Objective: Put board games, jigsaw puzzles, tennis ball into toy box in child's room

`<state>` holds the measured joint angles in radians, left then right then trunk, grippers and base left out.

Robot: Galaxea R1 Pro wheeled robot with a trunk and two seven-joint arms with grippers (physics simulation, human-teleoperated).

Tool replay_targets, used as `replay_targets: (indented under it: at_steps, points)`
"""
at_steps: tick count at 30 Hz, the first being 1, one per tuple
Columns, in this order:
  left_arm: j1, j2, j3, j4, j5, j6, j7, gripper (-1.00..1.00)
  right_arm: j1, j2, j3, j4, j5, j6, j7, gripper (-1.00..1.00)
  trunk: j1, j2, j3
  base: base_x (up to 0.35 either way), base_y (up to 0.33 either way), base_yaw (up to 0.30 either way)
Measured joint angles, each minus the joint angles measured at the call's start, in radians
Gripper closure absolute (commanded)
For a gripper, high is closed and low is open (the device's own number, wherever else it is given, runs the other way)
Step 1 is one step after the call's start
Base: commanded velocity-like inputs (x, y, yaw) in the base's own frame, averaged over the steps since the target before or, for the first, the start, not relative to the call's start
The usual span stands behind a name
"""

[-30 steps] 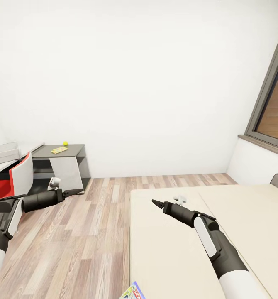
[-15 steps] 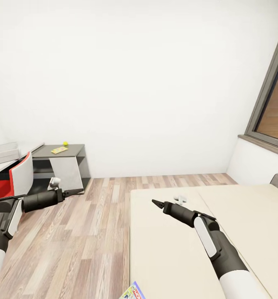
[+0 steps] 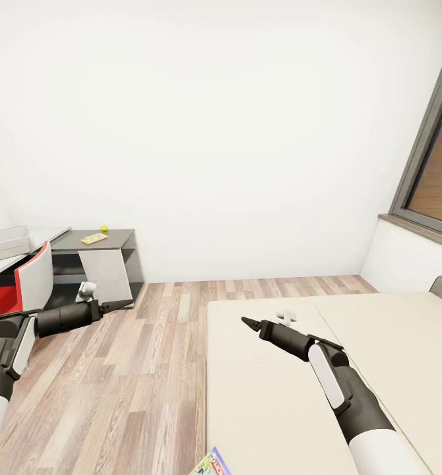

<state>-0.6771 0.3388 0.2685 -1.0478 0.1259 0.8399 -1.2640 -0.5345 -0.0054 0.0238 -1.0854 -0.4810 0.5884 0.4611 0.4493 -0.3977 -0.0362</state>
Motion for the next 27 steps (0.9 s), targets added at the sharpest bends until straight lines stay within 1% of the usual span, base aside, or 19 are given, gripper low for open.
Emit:
replay_targets:
  at_steps: [8, 13, 19, 27]
  points:
    - [0.000, 0.000, 0.000, 0.000, 0.000, 0.001, 0.000, -1.00, 0.000, 0.000, 0.000, 0.000, 0.000, 0.000, 0.000, -1.00, 0.000, 0.000, 0.000, 0.000, 0.002, 0.000]
    - [0.000, 0.000, 0.000, 0.000, 0.000, 0.001, 0.000, -1.00, 0.000, 0.000, 0.000, 0.000, 0.000, 0.000, 0.000, -1.00, 0.000, 0.000, 0.000, 0.000, 0.071, 0.000]
    - [0.000, 0.000, 0.001, 0.000, -0.001, 0.002, -0.001, -1.00, 0.000, 0.000, 0.000, 0.000, 0.000, 0.000, 0.000, -1.00, 0.000, 0.000, 0.000, 0.000, 0.174, 0.000]
    - [0.000, 0.000, 0.001, 0.000, -0.001, 0.002, -0.001, -1.00, 0.000, 0.000, 0.000, 0.000, -0.001, 0.000, 0.000, -1.00, 0.000, 0.000, 0.000, 0.000, 0.237, 0.000]
